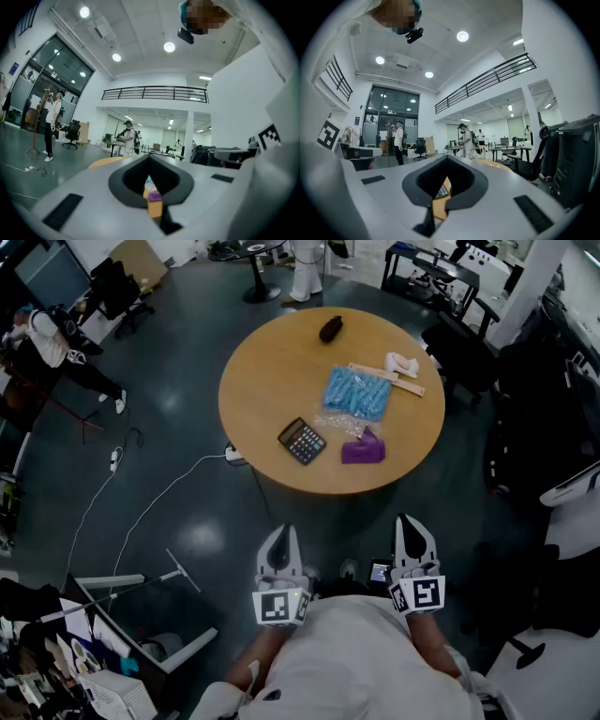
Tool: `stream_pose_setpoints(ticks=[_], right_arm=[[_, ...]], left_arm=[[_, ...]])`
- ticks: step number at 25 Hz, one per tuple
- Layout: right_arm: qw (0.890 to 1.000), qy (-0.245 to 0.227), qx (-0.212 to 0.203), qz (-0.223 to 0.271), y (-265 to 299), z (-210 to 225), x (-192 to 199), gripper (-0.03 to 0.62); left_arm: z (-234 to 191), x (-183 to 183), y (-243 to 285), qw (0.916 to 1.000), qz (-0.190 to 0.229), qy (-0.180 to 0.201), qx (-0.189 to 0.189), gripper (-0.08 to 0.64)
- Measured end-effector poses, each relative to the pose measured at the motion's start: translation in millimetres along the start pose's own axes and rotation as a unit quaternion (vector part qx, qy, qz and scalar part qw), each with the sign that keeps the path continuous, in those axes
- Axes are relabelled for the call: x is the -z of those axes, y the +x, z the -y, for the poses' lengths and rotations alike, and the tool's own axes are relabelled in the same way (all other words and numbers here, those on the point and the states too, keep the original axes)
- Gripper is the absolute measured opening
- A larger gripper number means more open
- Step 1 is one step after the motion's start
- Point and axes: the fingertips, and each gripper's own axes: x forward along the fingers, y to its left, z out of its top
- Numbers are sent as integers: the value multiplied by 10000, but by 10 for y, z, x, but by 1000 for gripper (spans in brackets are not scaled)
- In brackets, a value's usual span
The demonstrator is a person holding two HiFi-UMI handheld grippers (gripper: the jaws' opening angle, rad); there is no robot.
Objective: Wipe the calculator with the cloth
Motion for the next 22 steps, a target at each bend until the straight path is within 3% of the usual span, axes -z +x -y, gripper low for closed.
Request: stream_pose_setpoints(ticks=[22], right_arm=[[9993, 245, -283, 71, 116, 335, 22, 15]], left_arm=[[277, 121, 231, 9998, -173, -25, -139, 6]])
